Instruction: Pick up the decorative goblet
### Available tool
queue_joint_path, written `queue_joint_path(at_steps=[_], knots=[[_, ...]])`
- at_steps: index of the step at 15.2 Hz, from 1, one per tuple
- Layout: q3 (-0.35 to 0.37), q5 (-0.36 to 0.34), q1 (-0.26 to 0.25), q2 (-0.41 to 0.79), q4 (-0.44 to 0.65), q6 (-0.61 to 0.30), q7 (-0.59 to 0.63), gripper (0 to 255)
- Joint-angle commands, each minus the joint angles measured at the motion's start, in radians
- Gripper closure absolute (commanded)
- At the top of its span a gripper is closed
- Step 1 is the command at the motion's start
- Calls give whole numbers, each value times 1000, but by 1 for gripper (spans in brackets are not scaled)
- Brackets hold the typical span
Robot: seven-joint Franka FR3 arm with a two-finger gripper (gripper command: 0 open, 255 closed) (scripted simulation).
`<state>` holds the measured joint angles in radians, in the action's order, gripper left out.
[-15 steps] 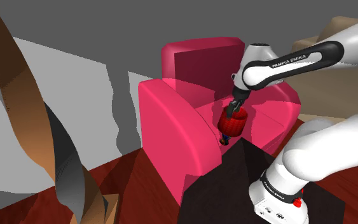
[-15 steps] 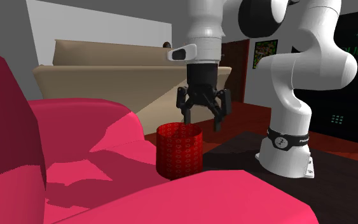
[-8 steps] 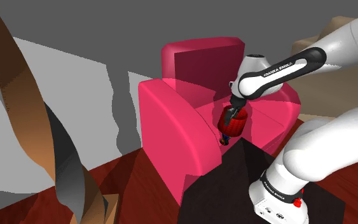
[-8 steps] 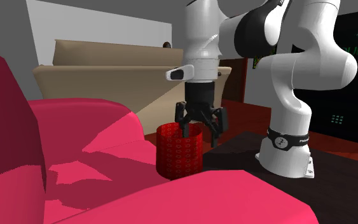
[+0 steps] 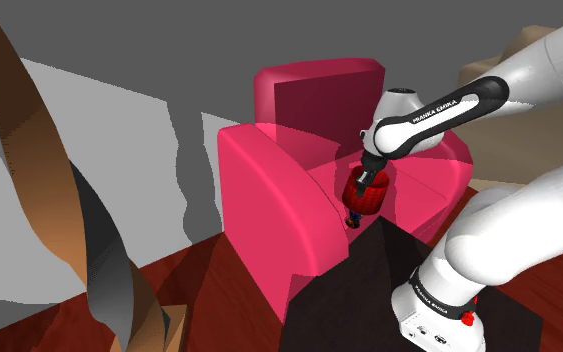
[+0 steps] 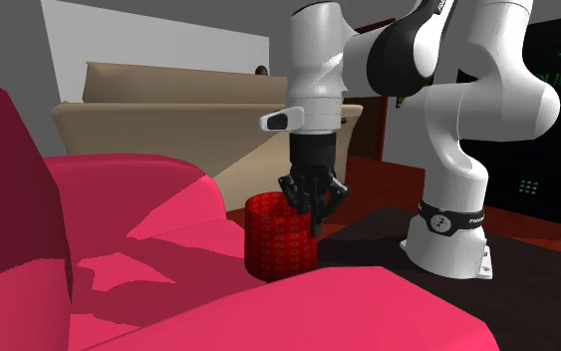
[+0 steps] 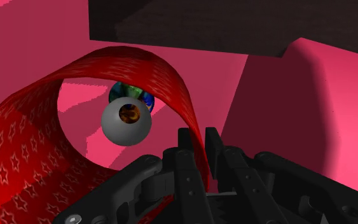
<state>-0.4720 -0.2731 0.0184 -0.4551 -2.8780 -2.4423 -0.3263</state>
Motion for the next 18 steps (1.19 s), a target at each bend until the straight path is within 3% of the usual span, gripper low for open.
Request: queue_joint_path(at_steps=[1,4,18], knots=[[0,0,0,1,0,0,0,255],[0,0,0,0,0,2,-1,255],[61,15,15,-178,92,269,14,255]])
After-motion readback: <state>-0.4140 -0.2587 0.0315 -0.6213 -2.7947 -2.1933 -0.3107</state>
